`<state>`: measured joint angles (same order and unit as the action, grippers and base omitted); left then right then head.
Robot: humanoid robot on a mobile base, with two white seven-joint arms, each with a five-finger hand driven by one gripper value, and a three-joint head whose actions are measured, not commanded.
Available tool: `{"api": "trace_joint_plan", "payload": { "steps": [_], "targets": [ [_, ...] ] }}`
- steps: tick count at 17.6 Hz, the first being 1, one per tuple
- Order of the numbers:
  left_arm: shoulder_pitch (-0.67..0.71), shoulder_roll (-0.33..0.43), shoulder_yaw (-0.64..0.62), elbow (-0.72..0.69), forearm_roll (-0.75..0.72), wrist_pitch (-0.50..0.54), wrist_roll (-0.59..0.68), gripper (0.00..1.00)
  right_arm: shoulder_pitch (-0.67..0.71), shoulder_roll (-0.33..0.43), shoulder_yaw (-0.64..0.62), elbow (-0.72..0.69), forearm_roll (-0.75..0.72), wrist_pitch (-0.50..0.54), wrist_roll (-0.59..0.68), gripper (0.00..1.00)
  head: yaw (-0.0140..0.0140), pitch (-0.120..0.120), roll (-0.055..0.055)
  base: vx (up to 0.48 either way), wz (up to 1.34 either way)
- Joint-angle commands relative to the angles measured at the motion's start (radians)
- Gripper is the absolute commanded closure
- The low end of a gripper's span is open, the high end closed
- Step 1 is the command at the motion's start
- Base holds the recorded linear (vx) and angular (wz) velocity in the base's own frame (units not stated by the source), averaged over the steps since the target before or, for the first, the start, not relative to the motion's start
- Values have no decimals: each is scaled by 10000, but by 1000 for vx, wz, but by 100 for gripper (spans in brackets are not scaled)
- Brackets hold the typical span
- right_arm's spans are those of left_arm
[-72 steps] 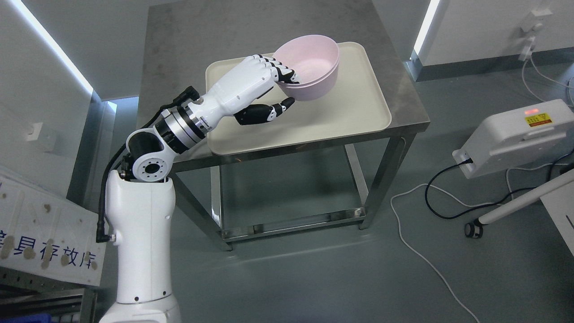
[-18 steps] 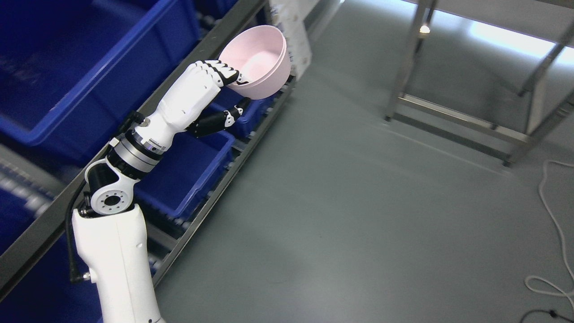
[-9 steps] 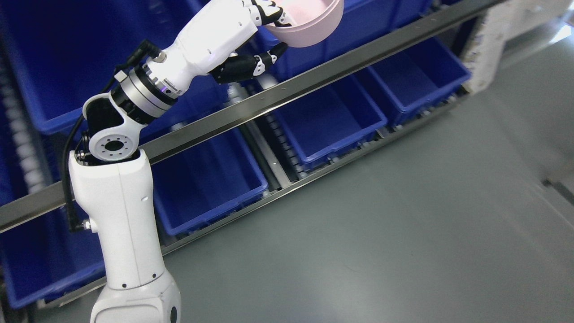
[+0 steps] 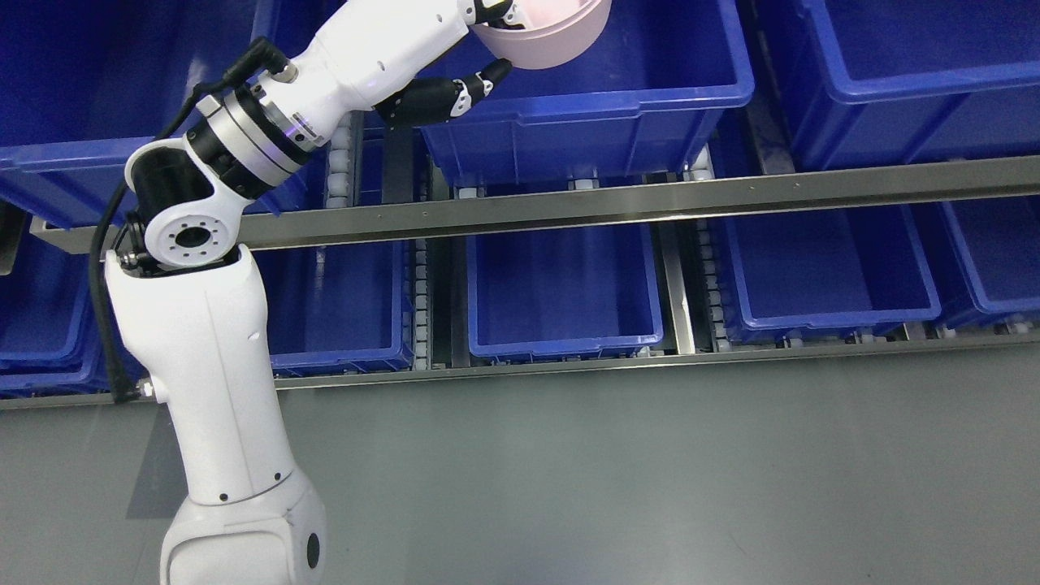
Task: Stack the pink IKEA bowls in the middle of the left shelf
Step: 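Carry the stacked bowls toward the shelf of blue bins, then lower the stacked bowls into a blue bin and open the left hand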
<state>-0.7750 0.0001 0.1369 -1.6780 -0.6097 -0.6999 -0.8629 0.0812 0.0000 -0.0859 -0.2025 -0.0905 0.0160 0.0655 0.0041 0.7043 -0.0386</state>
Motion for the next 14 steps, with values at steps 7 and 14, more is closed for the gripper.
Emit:
{"api": "trace_joint_plan", "payload": {
  "steps": [7,14],
  "targets": [
    [-932,826,242,2557,-560,5,8,97,1,-174,0,0,0,-6,-41,0,0,0,0,45,68],
    [-2435,1488,-48,5012,-1051,448,39,97,1,-174,0,-15,0,-6,-56,0,0,-1,0,17,3]
  ]
}}
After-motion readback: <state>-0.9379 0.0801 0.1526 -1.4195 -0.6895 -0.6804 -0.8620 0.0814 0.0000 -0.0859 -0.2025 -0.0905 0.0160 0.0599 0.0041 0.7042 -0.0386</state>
